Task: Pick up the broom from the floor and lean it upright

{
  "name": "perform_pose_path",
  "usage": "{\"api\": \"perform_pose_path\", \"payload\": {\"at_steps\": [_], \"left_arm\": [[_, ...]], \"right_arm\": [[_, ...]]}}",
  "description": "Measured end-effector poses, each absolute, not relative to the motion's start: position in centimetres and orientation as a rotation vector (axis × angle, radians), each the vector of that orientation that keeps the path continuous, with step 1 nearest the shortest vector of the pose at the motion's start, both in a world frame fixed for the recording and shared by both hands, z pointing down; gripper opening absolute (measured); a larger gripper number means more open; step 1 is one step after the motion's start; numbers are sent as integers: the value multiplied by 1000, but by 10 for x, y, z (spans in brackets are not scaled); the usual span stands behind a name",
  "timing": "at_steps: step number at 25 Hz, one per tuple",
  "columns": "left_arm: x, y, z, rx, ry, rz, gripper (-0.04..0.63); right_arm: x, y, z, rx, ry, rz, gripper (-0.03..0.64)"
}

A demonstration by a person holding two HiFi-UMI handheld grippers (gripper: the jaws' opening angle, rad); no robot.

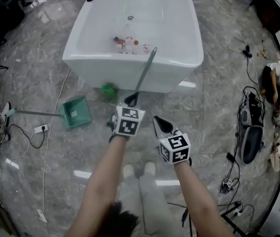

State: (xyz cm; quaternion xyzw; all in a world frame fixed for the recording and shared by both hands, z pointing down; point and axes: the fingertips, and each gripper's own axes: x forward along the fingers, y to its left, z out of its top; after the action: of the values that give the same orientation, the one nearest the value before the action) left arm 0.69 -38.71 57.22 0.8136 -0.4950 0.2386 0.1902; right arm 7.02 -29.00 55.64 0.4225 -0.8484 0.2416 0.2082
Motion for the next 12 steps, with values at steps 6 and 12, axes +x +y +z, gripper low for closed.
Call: {"api": "perform_pose_path", "payload": {"at_steps": [6,12], "left_arm": [[4,-351,498,2397,-1356,619,-2],[7,-315,421,2441,-1369,422,-2]], "right_arm": [[60,-287,501,1213,-2407,661,2],[54,-269,436,1200,-2460,569,2]]}}
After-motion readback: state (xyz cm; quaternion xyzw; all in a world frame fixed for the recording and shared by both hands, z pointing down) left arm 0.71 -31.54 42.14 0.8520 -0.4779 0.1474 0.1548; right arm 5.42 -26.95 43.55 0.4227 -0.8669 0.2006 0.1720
